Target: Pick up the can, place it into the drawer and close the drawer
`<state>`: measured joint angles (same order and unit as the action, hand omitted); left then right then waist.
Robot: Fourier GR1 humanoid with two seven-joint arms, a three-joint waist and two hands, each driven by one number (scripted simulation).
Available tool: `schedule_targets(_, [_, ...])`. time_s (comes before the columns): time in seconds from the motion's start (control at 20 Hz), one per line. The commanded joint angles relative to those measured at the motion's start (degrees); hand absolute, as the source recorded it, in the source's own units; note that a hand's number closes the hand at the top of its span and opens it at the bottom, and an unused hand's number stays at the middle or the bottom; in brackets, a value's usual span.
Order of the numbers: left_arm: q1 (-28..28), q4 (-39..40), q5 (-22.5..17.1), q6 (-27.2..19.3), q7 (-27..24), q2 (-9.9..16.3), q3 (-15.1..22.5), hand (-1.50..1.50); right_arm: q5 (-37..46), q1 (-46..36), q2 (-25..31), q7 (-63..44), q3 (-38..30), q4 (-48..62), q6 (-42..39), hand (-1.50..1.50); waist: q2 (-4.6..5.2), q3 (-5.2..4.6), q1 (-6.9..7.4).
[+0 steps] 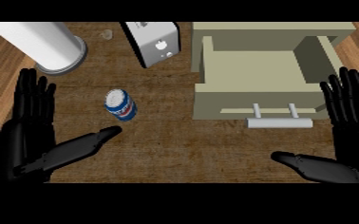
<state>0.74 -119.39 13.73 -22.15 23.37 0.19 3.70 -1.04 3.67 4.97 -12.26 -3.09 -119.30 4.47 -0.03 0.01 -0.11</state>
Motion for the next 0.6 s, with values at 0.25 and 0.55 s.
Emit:
schedule_targets(0.25, [-6.53,2.23,3.70,-2.83,6.92,-0.15,0.69,-1.50,-2.20,4.39,-0.45,7.86,-3.29,3.23,-3.74,-1.50,0.01,0.02,-0.11])
schedule_targets(0.55, [-0.40,8.92,-0.91,-5.65,-2.55,-0.18,4.33,-1.50,-4.84,3.22,2.07,0.54,-6.61,-1.77,-4.64,-1.50,0.00,-0.01,-0.05])
